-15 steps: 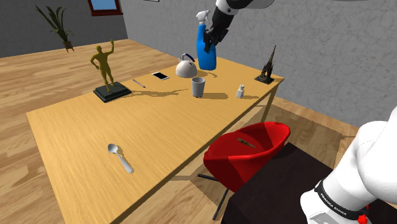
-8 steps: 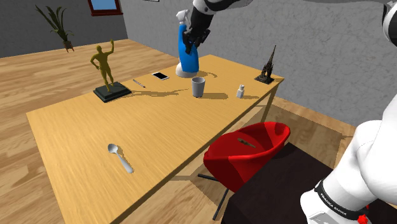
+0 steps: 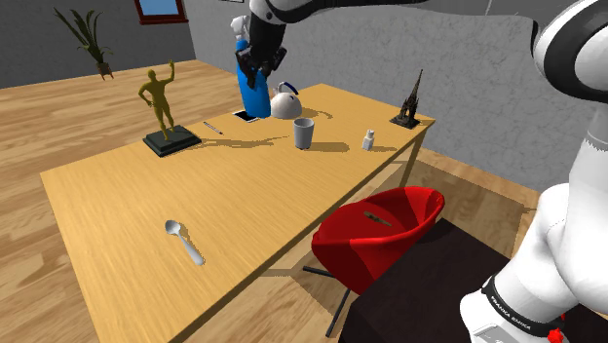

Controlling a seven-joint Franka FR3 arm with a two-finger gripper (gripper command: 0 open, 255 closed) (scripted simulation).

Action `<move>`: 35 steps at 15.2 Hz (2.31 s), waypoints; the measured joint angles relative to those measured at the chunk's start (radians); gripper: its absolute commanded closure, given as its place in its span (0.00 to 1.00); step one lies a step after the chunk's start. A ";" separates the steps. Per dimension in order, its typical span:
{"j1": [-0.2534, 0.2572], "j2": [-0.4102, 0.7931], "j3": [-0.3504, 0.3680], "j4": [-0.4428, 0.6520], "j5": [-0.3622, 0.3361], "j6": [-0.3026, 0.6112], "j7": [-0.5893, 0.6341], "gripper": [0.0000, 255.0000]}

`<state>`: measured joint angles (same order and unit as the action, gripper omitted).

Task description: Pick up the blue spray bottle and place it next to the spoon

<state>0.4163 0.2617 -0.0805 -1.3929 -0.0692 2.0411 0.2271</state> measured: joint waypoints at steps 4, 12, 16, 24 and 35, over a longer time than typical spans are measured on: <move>0.047 0.114 0.017 0.168 -0.022 -0.061 0.067 1.00; 0.091 0.217 0.026 0.278 -0.043 -0.074 0.127 1.00; 0.090 0.204 0.025 0.201 -0.045 -0.011 0.133 1.00; 0.095 0.190 0.024 0.076 -0.054 0.099 0.151 1.00; 0.095 0.204 0.020 -0.055 -0.064 0.243 0.170 1.00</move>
<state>0.5111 0.4656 -0.0600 -1.4482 -0.1334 2.2842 0.3975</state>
